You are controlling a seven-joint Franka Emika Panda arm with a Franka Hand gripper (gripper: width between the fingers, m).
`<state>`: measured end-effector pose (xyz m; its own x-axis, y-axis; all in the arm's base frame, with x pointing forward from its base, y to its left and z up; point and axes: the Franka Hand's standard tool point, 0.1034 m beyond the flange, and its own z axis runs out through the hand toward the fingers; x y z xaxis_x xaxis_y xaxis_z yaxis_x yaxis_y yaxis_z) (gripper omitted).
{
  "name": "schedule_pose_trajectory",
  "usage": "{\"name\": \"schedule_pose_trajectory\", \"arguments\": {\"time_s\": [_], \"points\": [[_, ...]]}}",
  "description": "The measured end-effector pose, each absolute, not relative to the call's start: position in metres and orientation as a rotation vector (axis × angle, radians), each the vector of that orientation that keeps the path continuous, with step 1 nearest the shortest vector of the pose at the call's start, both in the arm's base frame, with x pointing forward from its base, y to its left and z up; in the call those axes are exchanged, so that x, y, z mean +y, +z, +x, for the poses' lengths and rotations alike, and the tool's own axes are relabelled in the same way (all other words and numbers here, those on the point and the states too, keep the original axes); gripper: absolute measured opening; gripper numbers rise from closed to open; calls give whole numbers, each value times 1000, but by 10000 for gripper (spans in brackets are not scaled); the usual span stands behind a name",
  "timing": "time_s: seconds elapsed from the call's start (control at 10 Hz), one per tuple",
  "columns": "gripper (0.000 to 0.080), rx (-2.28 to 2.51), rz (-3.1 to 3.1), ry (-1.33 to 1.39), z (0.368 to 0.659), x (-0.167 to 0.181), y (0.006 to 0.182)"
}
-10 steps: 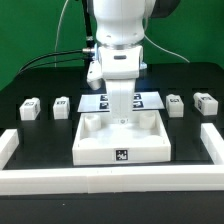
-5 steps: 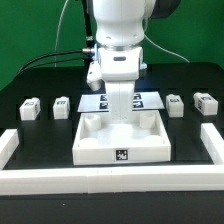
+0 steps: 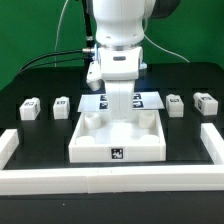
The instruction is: Assemble one leg
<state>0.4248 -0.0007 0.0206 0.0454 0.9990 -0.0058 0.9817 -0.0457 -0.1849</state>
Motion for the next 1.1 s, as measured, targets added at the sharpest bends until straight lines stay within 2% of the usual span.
{"name": "schedule_pose_trajectory", "arguments": {"time_s": [0.5,1.1], "points": [[61,-2079,-2171,196,427,4,20],[61,-2068,-2196,163,454,51,21]]}}
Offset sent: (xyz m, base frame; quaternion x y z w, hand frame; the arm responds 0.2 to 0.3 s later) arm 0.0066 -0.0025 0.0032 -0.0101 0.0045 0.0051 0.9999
